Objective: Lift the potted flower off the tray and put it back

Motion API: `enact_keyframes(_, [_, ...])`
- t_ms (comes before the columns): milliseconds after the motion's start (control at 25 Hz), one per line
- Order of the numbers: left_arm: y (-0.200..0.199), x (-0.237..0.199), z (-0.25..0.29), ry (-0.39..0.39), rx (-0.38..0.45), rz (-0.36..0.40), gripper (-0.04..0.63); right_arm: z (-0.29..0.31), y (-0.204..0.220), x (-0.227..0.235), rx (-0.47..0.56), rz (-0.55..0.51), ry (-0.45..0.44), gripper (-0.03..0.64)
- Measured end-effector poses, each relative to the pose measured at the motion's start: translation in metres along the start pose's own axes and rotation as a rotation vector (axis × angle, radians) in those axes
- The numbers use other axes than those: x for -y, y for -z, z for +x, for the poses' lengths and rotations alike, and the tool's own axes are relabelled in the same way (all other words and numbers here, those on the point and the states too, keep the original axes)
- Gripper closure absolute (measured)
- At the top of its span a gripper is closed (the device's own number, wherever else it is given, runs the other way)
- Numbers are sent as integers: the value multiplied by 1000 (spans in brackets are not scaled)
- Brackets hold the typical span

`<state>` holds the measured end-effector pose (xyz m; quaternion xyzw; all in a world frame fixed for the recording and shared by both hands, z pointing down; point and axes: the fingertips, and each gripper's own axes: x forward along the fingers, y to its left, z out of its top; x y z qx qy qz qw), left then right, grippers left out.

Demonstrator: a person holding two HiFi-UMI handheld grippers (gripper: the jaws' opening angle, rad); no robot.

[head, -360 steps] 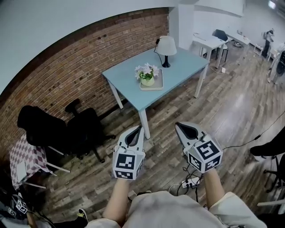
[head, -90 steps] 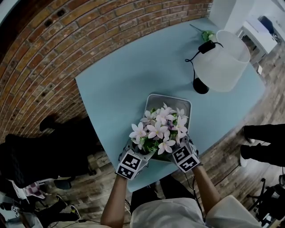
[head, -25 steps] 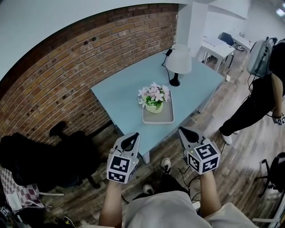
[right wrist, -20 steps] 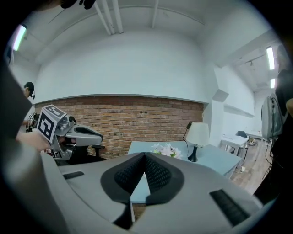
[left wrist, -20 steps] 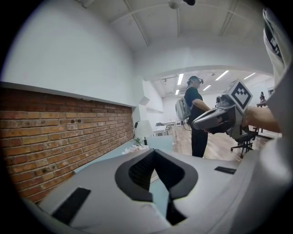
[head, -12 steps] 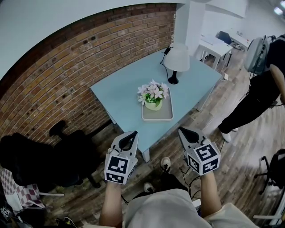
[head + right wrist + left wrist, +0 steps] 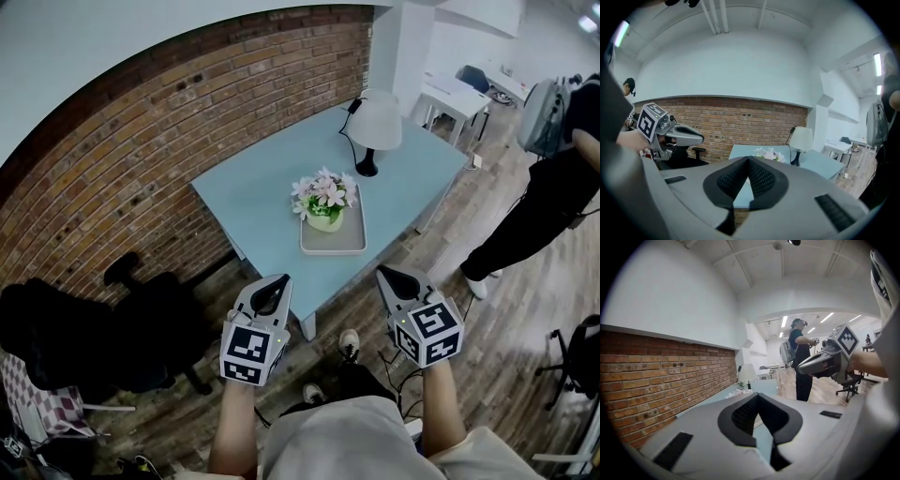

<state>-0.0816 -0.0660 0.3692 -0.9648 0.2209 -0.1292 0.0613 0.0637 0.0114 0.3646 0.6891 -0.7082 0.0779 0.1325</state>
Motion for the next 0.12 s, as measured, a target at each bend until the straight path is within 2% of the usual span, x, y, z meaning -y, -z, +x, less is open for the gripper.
enact_keyframes(120, [1, -2, 1, -2, -3, -5, 566, 2, -1, 2, 3, 3, 8, 598])
